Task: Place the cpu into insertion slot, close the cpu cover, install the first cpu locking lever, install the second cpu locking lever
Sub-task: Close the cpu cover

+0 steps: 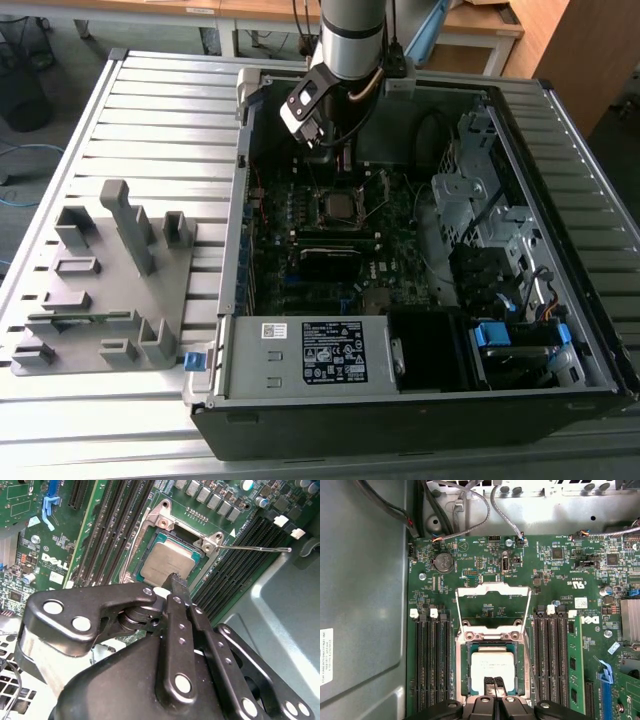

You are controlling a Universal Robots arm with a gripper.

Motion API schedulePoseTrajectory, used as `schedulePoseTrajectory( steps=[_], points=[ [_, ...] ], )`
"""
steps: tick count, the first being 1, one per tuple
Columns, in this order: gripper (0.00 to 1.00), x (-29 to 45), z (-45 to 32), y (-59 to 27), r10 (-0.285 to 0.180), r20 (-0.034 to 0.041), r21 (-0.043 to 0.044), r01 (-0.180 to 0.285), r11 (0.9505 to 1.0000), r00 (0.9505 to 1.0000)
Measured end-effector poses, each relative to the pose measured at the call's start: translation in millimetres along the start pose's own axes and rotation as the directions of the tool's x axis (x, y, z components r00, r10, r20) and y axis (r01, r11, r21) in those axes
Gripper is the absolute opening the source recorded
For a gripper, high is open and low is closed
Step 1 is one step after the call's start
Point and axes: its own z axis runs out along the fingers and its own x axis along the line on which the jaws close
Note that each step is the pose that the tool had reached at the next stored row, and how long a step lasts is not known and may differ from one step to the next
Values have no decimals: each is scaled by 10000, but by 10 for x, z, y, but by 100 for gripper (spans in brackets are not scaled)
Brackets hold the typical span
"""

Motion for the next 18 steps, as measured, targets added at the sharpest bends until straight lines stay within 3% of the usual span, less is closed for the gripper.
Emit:
schedulePoseTrajectory(
  steps=[18],
  points=[
    [11,1,-66,5,-1,0,0,1,10000,10000]
  ],
)
